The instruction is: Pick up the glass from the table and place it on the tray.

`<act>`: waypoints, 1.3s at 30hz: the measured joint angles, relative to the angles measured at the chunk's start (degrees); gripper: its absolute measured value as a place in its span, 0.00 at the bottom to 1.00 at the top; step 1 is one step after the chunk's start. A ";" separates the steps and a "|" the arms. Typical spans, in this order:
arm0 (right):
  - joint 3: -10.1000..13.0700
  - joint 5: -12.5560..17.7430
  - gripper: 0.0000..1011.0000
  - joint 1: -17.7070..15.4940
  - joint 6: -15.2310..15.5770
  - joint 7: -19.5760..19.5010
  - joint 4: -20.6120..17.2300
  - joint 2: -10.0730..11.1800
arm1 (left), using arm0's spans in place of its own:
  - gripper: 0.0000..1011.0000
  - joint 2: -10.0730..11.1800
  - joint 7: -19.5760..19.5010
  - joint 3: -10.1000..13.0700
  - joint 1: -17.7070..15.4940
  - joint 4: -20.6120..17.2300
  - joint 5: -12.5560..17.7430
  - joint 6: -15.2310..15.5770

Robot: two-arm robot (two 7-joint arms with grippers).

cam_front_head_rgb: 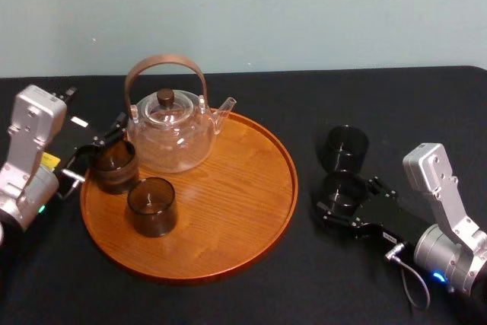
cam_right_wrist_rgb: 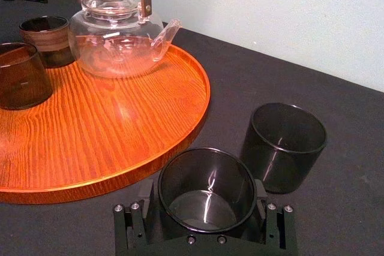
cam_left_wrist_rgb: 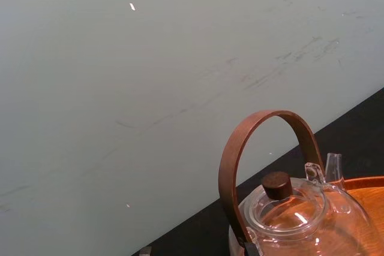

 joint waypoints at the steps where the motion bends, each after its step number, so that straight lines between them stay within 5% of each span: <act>1: 0.00 0.00 0.99 0.00 0.00 0.00 0.00 0.02 | 0.99 0.00 0.00 0.00 0.00 0.00 0.00 0.00; 39: 0.31 0.03 0.89 -0.34 -0.71 0.50 -1.02 0.27 | 0.99 0.00 0.00 0.00 0.00 0.00 0.00 0.00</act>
